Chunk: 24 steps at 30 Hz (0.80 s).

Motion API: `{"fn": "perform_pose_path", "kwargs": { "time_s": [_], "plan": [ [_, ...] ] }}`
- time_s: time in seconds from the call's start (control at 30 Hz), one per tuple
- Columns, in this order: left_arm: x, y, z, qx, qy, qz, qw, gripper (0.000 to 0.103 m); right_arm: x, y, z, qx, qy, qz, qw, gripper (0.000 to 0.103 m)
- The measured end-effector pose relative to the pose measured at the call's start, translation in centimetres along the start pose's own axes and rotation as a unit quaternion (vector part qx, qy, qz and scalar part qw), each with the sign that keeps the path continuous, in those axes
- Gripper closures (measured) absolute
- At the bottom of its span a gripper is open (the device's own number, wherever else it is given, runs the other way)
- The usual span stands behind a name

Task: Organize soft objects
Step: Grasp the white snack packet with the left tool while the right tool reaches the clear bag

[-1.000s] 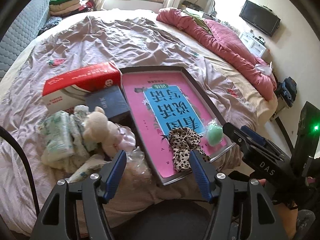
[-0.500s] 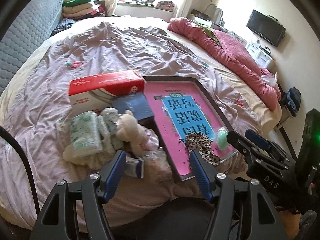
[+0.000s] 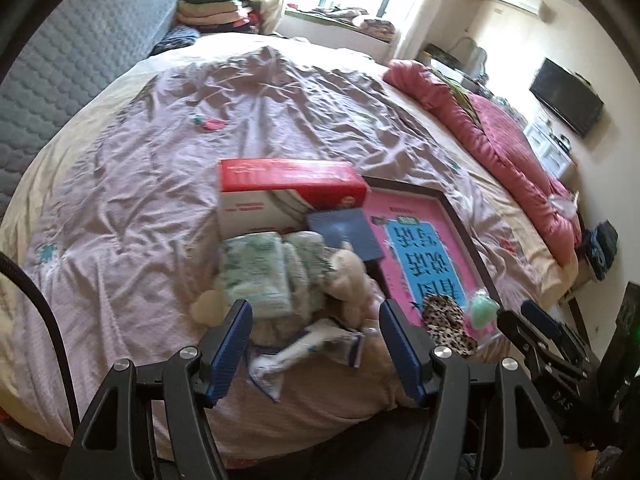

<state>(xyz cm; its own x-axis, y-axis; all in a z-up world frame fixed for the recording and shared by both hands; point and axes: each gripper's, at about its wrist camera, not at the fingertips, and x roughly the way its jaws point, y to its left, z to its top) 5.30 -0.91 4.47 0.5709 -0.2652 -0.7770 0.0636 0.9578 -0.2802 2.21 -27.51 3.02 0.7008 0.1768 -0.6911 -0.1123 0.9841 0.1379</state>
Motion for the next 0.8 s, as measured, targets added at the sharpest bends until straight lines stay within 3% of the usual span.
{"fn": "perform_pose_path", "kwargs": {
  "time_s": [0.3, 0.8],
  "plan": [
    [0.6, 2.9, -1.0, -0.005, 0.015, 0.011, 0.9998, 0.038, 0.5, 2.3, -0.3, -0.041, 0.012, 0.019, 0.999, 0.028],
    [5.3, 0.5, -4.2, 0.089, 0.062, 0.014, 0.9940, 0.038, 3.6, 6.6, -2.7, -0.148, 0.082, 0.046, 0.984, 0.028]
  ]
}}
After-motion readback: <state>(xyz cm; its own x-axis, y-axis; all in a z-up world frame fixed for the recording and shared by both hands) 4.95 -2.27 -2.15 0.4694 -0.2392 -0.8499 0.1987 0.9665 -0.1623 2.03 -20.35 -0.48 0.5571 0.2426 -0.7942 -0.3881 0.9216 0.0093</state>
